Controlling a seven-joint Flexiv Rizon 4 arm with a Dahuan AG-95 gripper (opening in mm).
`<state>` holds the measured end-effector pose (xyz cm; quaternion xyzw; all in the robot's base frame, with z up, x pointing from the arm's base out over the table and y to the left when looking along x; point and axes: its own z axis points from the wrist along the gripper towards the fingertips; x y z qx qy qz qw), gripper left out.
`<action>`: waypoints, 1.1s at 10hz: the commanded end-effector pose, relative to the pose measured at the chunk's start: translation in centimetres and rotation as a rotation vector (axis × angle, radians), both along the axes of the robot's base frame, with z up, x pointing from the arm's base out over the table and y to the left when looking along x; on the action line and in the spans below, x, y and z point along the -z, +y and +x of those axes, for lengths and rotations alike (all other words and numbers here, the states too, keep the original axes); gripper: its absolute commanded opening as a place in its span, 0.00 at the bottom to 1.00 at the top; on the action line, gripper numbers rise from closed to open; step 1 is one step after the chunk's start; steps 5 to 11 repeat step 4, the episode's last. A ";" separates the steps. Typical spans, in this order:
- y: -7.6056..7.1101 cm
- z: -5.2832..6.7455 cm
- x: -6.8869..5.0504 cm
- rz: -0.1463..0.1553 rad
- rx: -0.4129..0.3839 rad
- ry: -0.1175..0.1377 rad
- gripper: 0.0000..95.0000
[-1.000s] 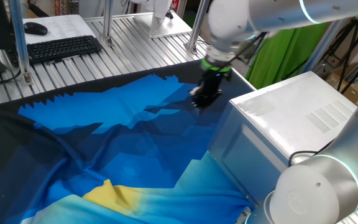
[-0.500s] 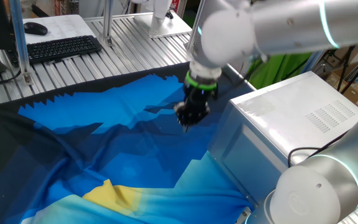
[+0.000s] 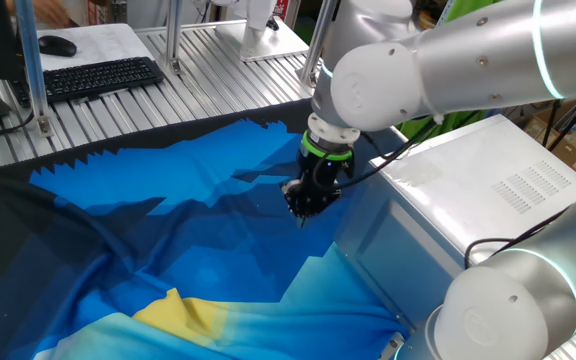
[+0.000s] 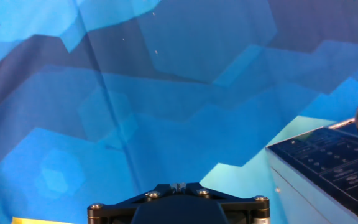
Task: Close the microwave door
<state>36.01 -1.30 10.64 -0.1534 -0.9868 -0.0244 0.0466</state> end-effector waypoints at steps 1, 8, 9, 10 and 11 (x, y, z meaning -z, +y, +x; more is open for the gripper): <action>0.0 -0.2 0.2 0.005 0.003 -0.006 0.00; 0.1 -0.4 0.3 0.000 0.000 -0.009 0.00; 0.1 -0.4 0.3 0.000 0.000 -0.009 0.00; 0.1 -0.4 0.3 0.000 0.000 -0.009 0.00; 0.1 -0.4 0.3 0.000 0.000 -0.009 0.00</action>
